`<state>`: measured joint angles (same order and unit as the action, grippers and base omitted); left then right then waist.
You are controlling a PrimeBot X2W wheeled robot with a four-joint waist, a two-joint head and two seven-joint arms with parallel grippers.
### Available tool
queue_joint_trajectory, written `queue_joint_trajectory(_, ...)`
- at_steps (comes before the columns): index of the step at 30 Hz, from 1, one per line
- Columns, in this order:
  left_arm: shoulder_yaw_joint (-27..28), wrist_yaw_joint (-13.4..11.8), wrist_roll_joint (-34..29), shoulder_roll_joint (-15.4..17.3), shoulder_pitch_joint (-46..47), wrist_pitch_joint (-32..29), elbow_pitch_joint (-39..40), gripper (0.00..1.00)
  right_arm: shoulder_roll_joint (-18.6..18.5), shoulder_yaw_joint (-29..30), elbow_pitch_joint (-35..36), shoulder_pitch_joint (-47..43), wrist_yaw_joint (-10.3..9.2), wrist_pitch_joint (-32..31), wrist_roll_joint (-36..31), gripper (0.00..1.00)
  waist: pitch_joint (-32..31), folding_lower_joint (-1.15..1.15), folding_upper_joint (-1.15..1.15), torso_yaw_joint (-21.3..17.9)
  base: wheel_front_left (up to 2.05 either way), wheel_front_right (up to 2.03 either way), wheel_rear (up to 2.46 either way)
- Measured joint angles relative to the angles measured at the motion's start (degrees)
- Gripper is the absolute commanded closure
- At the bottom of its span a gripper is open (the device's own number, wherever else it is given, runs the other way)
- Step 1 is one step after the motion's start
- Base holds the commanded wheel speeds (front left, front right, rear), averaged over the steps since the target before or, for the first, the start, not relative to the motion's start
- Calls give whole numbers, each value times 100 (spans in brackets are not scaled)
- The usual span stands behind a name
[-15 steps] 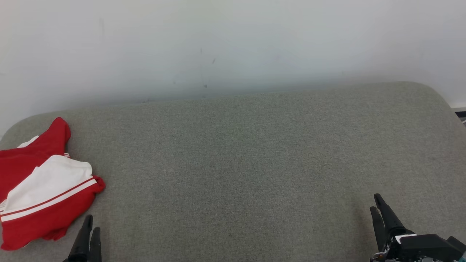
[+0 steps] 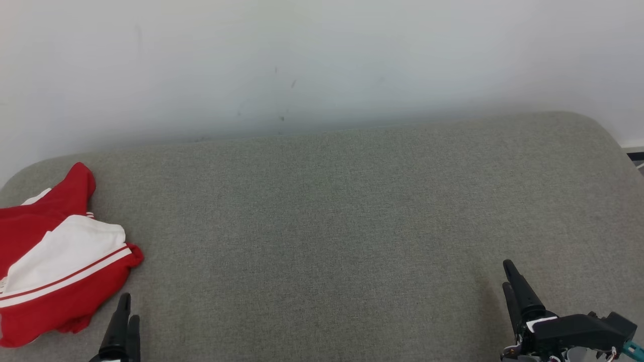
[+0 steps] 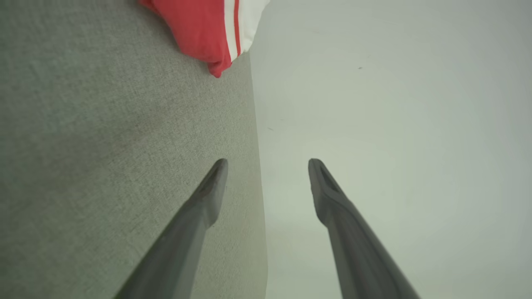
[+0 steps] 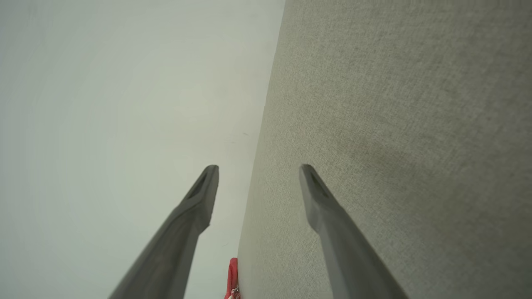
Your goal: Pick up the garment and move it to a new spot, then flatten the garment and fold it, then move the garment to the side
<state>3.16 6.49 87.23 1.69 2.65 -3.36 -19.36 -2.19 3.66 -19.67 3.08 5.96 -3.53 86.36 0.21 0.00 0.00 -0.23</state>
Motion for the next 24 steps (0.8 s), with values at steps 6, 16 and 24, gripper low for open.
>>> queue_joint_trajectory(6, -32, -174, -489, 38, 5, 146, 46, 0, -98, -202, 46, 121, -191, 142, -614, 0, 2, 0, 0, -10, 0, 0, 0)
queue_joint_trajectory(16, -191, -400, -1470, 178, 5, 352, 166, 0, -234, -568, 54, 247, -353, 359, -1566, 0, -6, 0, 0, -18, 0, 0, 0)
queue_joint_trajectory(24, -250, -505, -2258, 243, 2, 505, 231, 0, -314, -743, 47, 352, -455, 524, -2306, 0, -16, 0, 0, -30, 0, 0, 0)
